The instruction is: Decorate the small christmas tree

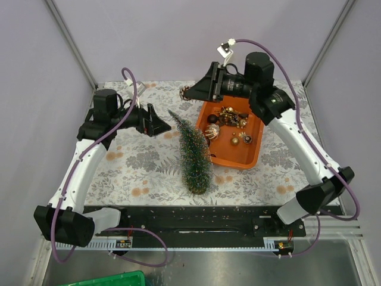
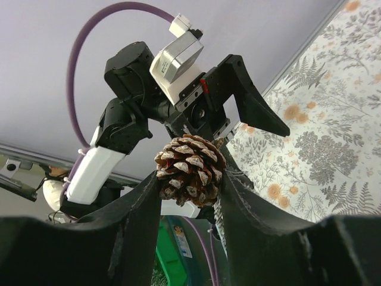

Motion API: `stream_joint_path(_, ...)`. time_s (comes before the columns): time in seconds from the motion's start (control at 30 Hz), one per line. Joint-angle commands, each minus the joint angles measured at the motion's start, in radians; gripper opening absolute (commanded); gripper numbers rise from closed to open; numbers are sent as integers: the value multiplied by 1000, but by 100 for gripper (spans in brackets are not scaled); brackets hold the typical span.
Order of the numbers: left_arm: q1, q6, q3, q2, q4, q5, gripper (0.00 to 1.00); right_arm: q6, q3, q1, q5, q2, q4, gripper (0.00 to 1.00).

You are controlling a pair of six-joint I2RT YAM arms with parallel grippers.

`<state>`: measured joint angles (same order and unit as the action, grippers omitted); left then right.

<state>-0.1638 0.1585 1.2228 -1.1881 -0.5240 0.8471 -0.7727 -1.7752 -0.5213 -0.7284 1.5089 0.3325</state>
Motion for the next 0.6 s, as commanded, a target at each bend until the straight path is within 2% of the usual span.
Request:
stream_joint_path(0.0, 7, -17, 14, 33, -1, -36, 99, -19, -85, -68, -29, 77, -81, 45)
stream_joint_path(0.23, 7, -36, -6, 48, -19, -25, 99, 24, -181, -114, -17, 137, -32, 45)
stream_joint_path(0.57, 7, -48, -22, 59, -22, -31, 99, 55, -171, -132, -3, 146, -13, 44)
